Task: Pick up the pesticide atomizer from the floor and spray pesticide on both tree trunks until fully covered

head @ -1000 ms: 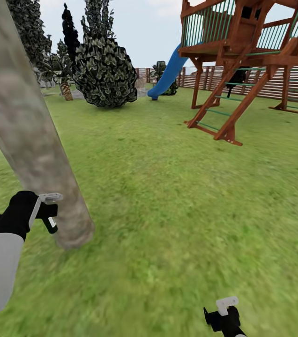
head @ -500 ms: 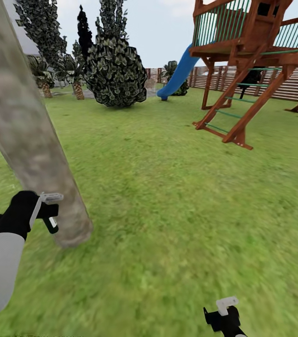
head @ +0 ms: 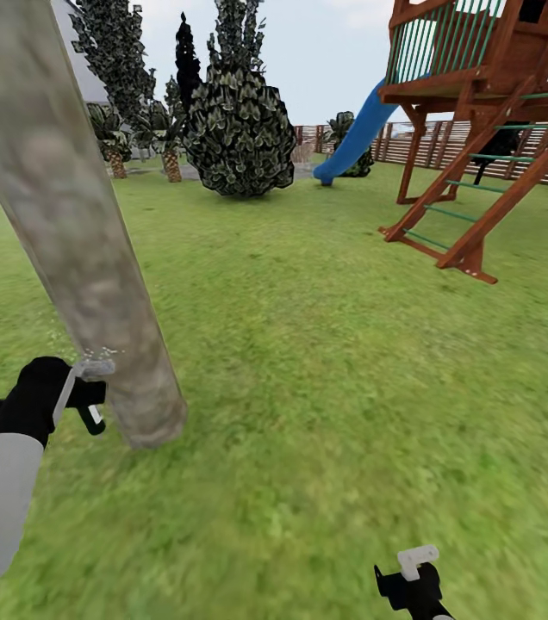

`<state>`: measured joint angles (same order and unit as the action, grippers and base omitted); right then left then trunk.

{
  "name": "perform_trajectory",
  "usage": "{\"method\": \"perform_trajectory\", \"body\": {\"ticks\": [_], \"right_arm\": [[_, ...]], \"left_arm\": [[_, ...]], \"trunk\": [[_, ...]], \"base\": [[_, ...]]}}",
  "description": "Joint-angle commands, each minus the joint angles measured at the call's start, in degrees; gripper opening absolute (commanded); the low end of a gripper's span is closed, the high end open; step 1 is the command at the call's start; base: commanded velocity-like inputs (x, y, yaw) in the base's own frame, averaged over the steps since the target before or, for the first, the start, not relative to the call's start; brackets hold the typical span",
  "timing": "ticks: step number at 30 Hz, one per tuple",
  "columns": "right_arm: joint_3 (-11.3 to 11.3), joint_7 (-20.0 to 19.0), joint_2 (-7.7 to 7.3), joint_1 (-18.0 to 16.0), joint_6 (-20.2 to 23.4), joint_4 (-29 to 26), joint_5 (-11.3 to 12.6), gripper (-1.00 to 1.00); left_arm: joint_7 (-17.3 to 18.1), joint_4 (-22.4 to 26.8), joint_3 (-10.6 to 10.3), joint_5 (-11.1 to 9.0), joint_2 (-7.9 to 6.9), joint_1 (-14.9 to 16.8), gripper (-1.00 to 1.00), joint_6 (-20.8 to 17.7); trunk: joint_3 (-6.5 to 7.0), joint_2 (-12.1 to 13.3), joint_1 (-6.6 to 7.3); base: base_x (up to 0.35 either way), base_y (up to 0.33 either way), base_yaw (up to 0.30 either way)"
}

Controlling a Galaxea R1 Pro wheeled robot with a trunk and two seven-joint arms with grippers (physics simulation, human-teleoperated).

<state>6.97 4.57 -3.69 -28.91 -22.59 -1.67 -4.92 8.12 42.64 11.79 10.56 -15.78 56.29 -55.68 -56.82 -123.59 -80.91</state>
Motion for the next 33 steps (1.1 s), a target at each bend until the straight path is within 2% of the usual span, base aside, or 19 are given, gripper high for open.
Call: {"method": "perform_trajectory", "body": {"ticks": [1, 2, 3, 4, 5, 7, 9, 10, 11, 12, 13, 17, 19, 22, 24, 27, 28, 32, 33], "right_arm": [[0.00, 0.00, 0.00, 0.00, 0.00, 0.00, 0.00, 1.00], [0.03, 0.00, 0.00, -0.01, 0.00, 0.00, 0.00, 1.00], [0.02, 0.00, 0.00, 0.02, 0.00, 0.00, 0.00, 1.00], [0.02, 0.00, 0.00, 0.01, 0.00, 0.00, 0.00, 1.00], [0.00, 0.00, 0.00, 0.00, 0.00, 0.00, 0.01, 1.00], [0.04, 0.00, 0.00, -0.01, 0.00, 0.00, 0.00, 1.00], [0.06, 0.00, 0.00, 0.02, 0.00, 0.00, 0.00, 1.00], [0.06, 0.00, 0.00, 0.02, 0.00, 0.00, 0.00, 1.00], [0.06, 0.00, 0.00, 0.00, 0.00, 0.00, 0.00, 1.00], [0.06, 0.00, 0.00, 0.03, 0.00, 0.00, 0.00, 1.00], [0.04, 0.00, 0.00, 0.04, 0.00, 0.00, 0.00, 1.00], [0.06, 0.00, 0.00, 0.02, 0.00, 0.00, 0.00, 1.00], [0.06, 0.00, 0.07, 0.01, 0.00, 0.00, 0.00, 1.00], [0.06, 0.00, 0.09, 0.00, 0.00, 0.00, 0.00, 1.00], [0.06, 0.00, 0.09, 0.00, 0.00, 0.00, 0.00, 1.00], [0.06, 0.00, 0.09, -0.01, 0.00, 0.00, 0.00, 1.00], [0.06, 0.00, 0.12, 0.02, 0.00, 0.00, 0.00, 1.00], [0.06, 0.00, 0.17, 0.02, 0.00, 0.00, 0.00, 1.00], [0.06, 0.00, 0.18, 0.01, 0.00, 0.00, 0.00, 1.00]], "left_arm": [[0.04, -0.30, -0.05, 0.10, 0.82, -0.02, -1.00, -0.06], [-0.18, -0.70, -0.08, 0.21, 3.47, 0.00, -1.00, 0.01], [-0.36, -0.82, -0.11, 0.21, 4.55, 0.03, -1.00, 0.03], [-0.35, -0.88, 0.00, 0.24, 4.62, 0.02, -1.00, 0.08], [-0.34, -0.94, 0.23, 0.44, 3.79, -0.01, -1.00, 0.13], [-0.22, -1.04, 0.39, 0.29, -0.52, -1.18, -1.00, 1.09], [-0.14, -1.07, 0.15, 0.08, -0.46, -2.71, -1.00, 1.73], [-0.08, -1.03, 0.11, 0.08, 0.92, -3.07, -1.00, 1.79], [-0.50, -1.00, 0.00, 0.51, 4.39, -3.35, -1.00, 1.97], [-0.68, -0.99, 0.03, 0.83, 6.08, -3.63, -1.00, 2.04], [-0.71, -1.04, 0.28, 0.90, 5.87, -3.79, -1.00, 2.06], [-0.74, -0.93, 0.30, 0.36, 0.21, -6.56, -1.00, 2.23], [-0.86, -0.99, 0.13, 0.13, 1.11, -7.56, -1.00, 6.47], [-0.99, -0.98, 0.13, 0.10, 3.52, -7.75, -1.00, 8.28], [-0.82, -1.65, 0.61, 0.34, 3.09, -8.38, -1.00, 8.79], [-0.71, -2.59, 1.98, 0.31, 0.10, -10.84, -1.00, 10.74], [-0.76, -2.68, 1.98, 0.18, 0.19, -11.00, -1.00, 11.12], [-0.90, -2.72, 2.16, 0.46, 4.62, -11.19, -1.00, 11.60], [-0.89, -2.74, 2.25, 0.55, 3.61, -11.20, -1.00, 11.63]], "trunk": [[0.00, 0.00, 0.00], [0.00, 0.00, 0.00], [0.00, 0.00, 0.00], [0.00, 0.00, 0.00], [0.00, 0.00, 0.00], [0.00, 0.00, 0.00], [0.00, 0.00, 0.00], [0.00, 0.00, 0.00], [0.00, 0.00, 0.00], [0.00, 0.00, 0.00], [0.00, 0.00, 0.00], [0.00, 0.00, 0.00], [0.00, 0.00, 0.00], [0.00, 0.00, 0.00], [0.00, 0.00, 0.00], [0.00, 0.00, 0.00], [0.00, 0.00, 0.00], [0.00, 0.00, 0.00], [0.00, 0.00, 0.00]], "base": [[0.000, 0.000, 0.000], [0.000, 0.000, 0.000], [0.000, 0.000, 0.000], [0.000, 0.000, 0.000], [0.000, 0.000, 0.000], [0.000, 0.000, 0.000], [0.000, 0.000, 0.000], [0.000, 0.000, 0.000], [0.000, 0.000, 0.000], [0.000, 0.000, 0.000], [0.000, 0.000, 0.000], [0.000, 0.000, 0.000], [0.208, 0.000, 0.000], [0.303, 0.000, 0.000], [0.121, 0.000, 0.000], [0.024, 0.000, 0.000], [0.003, 0.000, 0.000], [0.000, 0.000, 0.000], [0.000, 0.000, 0.000]]}}
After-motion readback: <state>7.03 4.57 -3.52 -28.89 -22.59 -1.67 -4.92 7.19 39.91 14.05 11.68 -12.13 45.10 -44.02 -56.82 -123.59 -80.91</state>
